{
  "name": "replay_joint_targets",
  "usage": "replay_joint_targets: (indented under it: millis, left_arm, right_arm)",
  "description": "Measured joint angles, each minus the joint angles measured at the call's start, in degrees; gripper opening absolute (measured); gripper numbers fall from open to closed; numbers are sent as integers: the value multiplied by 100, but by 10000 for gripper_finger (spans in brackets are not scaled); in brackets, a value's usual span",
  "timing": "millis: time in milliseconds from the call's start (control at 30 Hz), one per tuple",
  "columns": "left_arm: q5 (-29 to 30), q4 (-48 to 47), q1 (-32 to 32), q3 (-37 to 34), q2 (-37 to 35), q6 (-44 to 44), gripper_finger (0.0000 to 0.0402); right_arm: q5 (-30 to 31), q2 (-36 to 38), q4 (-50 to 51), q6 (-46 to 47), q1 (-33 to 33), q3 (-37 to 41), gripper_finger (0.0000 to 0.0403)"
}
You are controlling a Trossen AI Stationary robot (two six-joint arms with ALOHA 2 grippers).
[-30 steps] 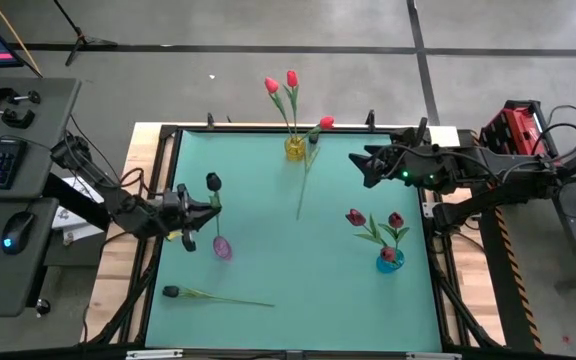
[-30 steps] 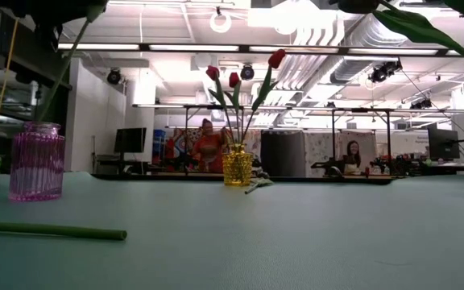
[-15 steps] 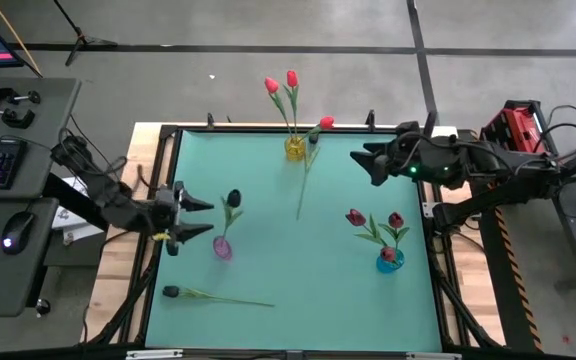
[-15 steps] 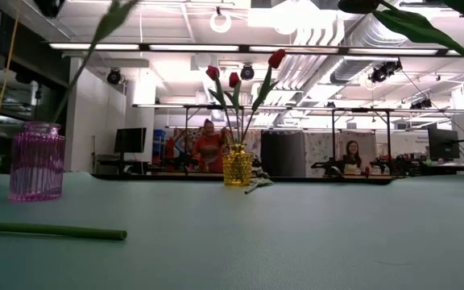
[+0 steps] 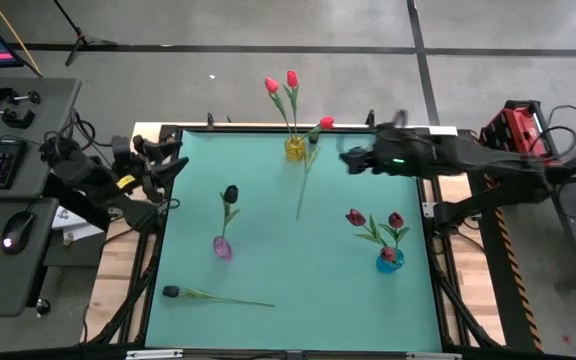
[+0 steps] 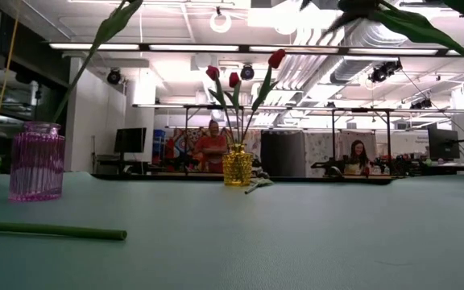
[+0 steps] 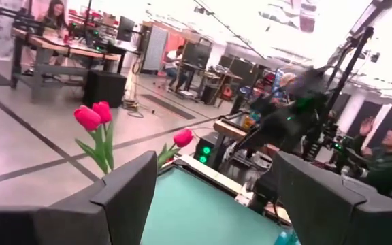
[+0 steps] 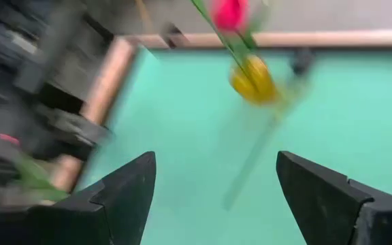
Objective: Sort flowers into vase by color
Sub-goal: Put the top black tulip into the violet vase
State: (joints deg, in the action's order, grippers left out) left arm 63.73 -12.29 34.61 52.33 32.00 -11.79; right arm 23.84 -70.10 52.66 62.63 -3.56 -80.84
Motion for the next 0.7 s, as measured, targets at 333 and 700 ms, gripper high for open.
replay_joint_targets:
  millis: [333,700]
  left_arm:
    - [-240,-22,-125,8,27,-32,280]
    - [-276,-38,-122,8,25,-157,280]
  right_arm:
    - [-2218,-1961,-625,-681,-598,3,293]
    - [-772,-3804,-1063,192,-532,3,293]
